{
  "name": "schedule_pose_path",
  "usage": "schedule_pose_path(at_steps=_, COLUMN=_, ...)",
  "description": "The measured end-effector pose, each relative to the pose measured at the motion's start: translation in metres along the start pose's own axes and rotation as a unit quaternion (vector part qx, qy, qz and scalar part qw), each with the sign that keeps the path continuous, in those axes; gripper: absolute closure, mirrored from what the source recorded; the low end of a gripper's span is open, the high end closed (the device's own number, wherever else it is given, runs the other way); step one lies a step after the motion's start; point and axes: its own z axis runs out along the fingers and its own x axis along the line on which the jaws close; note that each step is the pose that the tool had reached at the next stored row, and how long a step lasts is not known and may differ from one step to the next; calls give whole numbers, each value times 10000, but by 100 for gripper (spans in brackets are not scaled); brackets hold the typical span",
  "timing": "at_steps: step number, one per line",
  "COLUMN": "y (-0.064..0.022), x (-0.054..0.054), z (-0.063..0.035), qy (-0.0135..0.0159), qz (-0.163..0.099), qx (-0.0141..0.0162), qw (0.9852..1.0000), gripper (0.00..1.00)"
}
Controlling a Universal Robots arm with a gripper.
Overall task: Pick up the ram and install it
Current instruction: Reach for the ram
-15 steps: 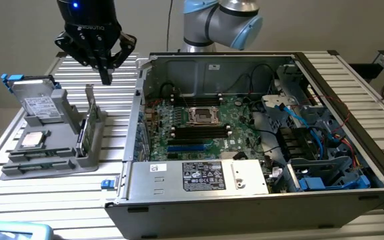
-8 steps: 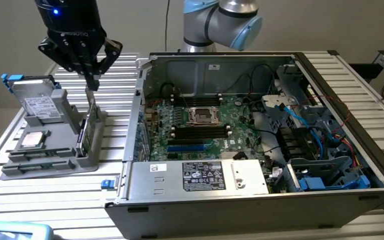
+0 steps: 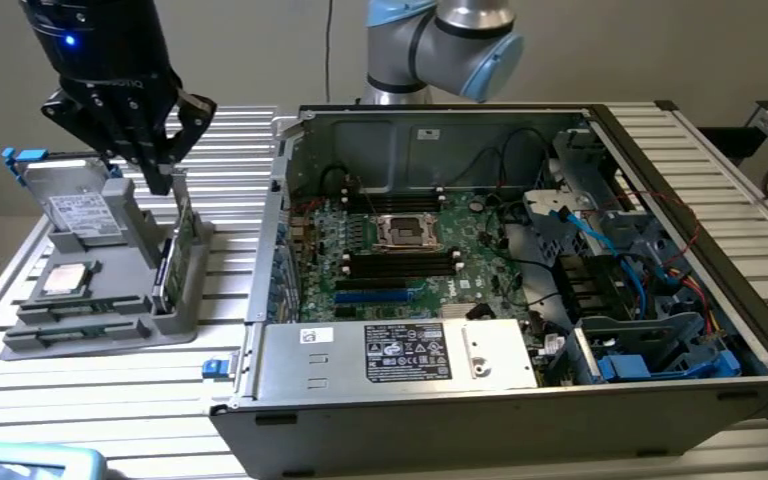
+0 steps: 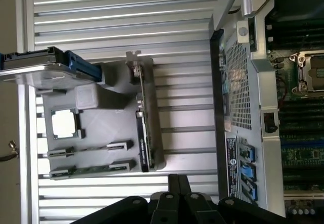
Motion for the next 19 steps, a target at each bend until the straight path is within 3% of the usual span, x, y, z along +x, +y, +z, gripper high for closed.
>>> schedule_pose_path(at_steps=12, y=-137, x=472, z=223, qy=37, qz=1, qx=3, qw=10000, gripper=89)
schedule_pose_path(at_steps=19, y=-191, x=783, z=369, qy=42, qz=2, qx=3, qw=10000, gripper=89)
